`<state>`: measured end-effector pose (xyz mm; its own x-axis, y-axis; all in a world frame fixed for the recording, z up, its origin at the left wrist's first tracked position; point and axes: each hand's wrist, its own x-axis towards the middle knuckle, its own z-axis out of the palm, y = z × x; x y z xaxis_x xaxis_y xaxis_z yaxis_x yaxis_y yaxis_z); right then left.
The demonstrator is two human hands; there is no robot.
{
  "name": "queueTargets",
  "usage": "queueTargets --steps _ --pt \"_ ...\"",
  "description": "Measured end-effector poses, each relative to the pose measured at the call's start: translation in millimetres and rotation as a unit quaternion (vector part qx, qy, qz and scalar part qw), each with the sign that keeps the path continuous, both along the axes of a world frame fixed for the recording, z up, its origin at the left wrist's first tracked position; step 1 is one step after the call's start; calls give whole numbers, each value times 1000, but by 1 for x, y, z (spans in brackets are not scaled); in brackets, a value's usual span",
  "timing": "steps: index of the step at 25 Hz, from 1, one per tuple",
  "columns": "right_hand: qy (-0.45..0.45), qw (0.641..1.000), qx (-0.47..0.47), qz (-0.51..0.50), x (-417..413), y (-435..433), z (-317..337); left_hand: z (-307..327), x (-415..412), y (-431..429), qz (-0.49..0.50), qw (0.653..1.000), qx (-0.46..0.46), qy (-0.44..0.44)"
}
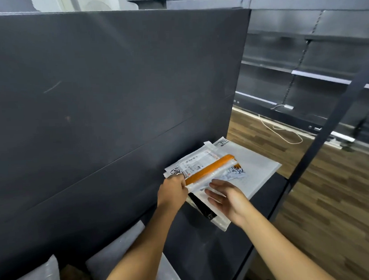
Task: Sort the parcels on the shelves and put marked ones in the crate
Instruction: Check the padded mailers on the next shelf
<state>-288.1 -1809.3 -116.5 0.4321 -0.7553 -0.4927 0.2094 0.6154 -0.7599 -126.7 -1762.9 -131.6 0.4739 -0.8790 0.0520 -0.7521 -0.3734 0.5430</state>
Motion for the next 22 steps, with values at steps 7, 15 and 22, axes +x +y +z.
queueTargets --steps 7,15,22 --pt "-31 998 41 -20 11 -1 1 -3 -6 34 10 980 -65 186" --pt "-44 997 62 -31 16 5 -4 13 -16 47 126 907 -189 355" --pt "-187 972 95 -106 -16 18 8 35 -8 57 22 805 -238 542"
